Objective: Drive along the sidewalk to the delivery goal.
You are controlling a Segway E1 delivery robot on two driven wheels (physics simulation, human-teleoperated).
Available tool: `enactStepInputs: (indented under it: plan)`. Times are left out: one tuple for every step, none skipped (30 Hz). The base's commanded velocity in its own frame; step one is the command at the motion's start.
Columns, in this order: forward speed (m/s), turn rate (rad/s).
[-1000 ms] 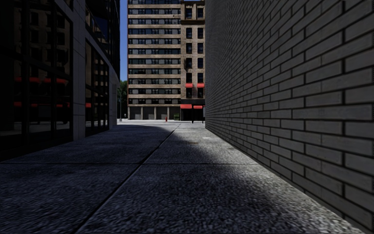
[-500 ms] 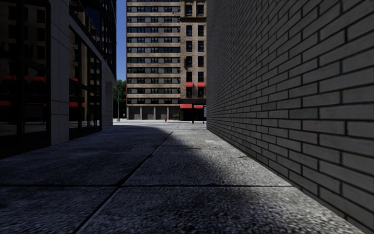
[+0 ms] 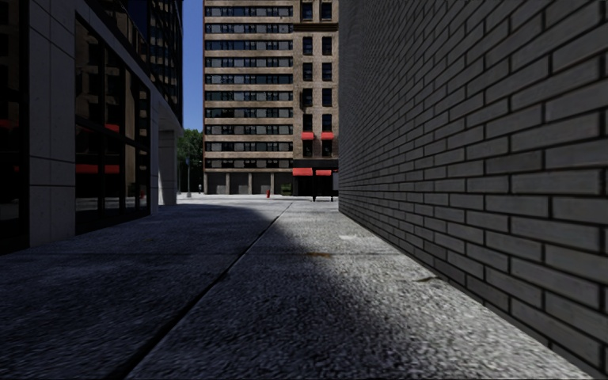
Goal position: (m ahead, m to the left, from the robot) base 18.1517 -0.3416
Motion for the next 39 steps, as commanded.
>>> enactStepInputs:
  plan:
    - [2.00,0.00]
    - [2.00,0.00]
    - [2.00,0.00]
    - [2.00,0.00]
    - [2.00,0.00]
    - [2.00,0.00]
    - [2.00,0.00]
    - [2.00,0.00]
    - [2.00,0.00]
    - [2.00,0.00]
    - [2.00,0.00]
    - [2.00,0.00]
    - [2.00,0.00]
    - [2.00,0.00]
    - [2.00,0.00]
    - [2.00,0.00]
    - [2.00,0.00]
    - [2.00,0.00]
    - [2.00,0.00]
    - [2.00,0.00]
    - [2.00,0.00]
    - [2.00,0.00]
    - [2.00,0.00]
    - [2.00,0.00]
    - [2.00,0.00]
    - [2.00,0.00]
    - [2.00,0.00]
    - [2.00,0.00]
    - [2.00,0.00]
    - [2.00,0.00]
    - [2.00,0.00]
    - [2.00,0.00]
    - [2.00,0.00]
    - [2.00,0.00]
    - [2.00,0.00]
    - [2.00,0.00]
    - [2.00,0.00]
    - [2.00,0.00]
    - [2.00,0.00]
